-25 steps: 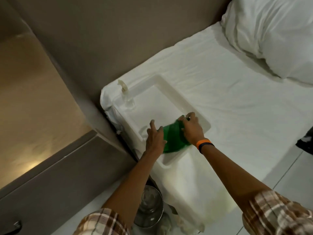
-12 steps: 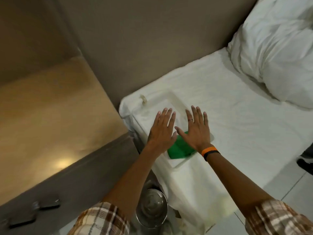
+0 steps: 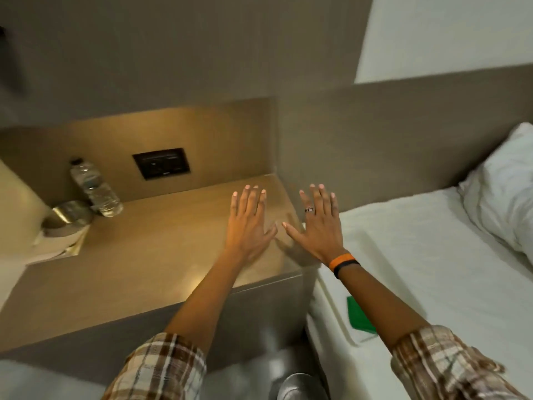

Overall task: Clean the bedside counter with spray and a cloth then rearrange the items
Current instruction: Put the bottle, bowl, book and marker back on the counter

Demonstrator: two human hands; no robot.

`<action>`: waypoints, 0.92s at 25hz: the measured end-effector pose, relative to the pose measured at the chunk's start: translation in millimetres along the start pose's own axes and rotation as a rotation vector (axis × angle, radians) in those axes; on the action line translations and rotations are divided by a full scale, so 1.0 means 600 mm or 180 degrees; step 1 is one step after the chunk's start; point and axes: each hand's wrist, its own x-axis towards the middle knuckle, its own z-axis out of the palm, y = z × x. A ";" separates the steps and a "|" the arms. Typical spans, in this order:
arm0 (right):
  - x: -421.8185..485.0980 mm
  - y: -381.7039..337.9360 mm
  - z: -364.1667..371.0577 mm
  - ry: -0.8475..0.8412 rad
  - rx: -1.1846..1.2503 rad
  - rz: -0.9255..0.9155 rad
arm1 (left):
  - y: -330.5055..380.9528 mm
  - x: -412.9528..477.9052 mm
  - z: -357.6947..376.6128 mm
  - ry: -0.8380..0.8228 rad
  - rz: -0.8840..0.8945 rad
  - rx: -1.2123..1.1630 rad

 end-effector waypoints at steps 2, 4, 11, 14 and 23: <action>0.025 -0.098 0.023 -0.0052 0.0104 -0.0205 | -0.100 -0.038 -0.012 -0.0045 -0.0264 0.0116; 0.045 -0.199 0.053 -0.0152 0.0216 -0.0363 | -0.198 -0.078 -0.014 -0.0124 -0.0535 0.0188; 0.097 -0.503 0.184 -0.0532 0.0479 -0.0651 | -0.505 -0.208 0.010 -0.0627 -0.1214 0.0197; 0.115 -0.603 0.226 -0.0791 0.0535 -0.0774 | -0.597 -0.248 0.029 -0.0838 -0.1359 0.0084; 0.211 -0.816 0.301 -0.1203 0.1665 -0.0469 | -0.678 -0.272 0.092 -0.0683 -0.1536 -0.0704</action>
